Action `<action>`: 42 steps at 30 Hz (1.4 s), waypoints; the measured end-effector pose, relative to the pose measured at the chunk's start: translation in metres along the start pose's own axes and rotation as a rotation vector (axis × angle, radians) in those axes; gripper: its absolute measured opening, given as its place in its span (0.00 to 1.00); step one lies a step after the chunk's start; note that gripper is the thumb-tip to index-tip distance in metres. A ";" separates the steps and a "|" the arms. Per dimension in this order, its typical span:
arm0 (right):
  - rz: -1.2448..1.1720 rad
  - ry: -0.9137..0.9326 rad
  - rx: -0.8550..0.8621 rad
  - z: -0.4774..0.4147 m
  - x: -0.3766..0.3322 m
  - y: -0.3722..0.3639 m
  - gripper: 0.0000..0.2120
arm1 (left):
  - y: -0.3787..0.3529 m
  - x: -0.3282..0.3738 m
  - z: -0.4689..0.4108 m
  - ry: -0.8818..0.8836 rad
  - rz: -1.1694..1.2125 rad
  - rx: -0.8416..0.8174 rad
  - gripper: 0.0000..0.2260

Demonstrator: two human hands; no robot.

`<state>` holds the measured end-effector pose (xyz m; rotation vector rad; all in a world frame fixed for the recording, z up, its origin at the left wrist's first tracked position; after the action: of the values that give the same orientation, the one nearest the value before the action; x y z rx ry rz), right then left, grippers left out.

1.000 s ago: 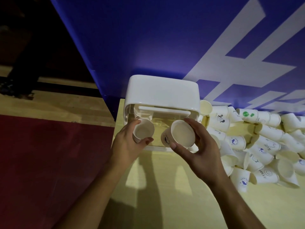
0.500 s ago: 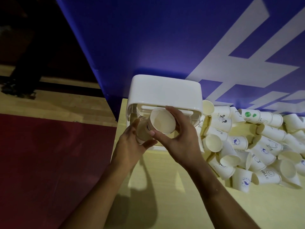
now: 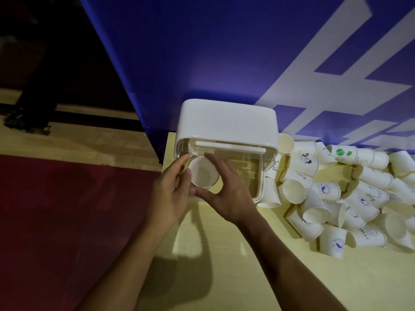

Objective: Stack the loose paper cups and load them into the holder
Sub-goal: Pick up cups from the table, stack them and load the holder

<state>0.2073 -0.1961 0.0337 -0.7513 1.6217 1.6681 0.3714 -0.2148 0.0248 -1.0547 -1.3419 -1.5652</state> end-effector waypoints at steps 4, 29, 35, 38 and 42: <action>-0.004 0.013 -0.005 0.002 0.003 -0.004 0.35 | -0.008 -0.003 -0.006 -0.031 -0.094 -0.060 0.17; -0.105 -0.127 0.034 0.003 0.037 -0.021 0.31 | -0.014 -0.028 -0.003 -0.056 -0.153 -0.094 0.21; -0.099 -0.116 0.006 0.002 0.037 -0.020 0.32 | -0.013 -0.026 -0.003 -0.061 -0.163 -0.076 0.20; -0.137 -0.151 0.008 0.009 0.034 -0.009 0.34 | -0.006 -0.009 0.005 -0.109 -0.144 -0.010 0.18; -0.096 -0.186 0.115 0.035 0.041 0.046 0.26 | -0.020 0.041 0.022 -0.253 -0.176 0.100 0.16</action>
<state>0.1481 -0.1572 0.0310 -0.5892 1.5127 1.5162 0.3415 -0.1927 0.0591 -1.1259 -1.7077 -1.5086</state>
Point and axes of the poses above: each hand's wrist, its own z-axis away from the middle knuckle, its own y-axis out of the back of the hand, x = y × z, the point moved 4 cm from there along -z, towards the middle knuckle, and after that the axes turned 4 degrees about -y, right-handed, at the moved point
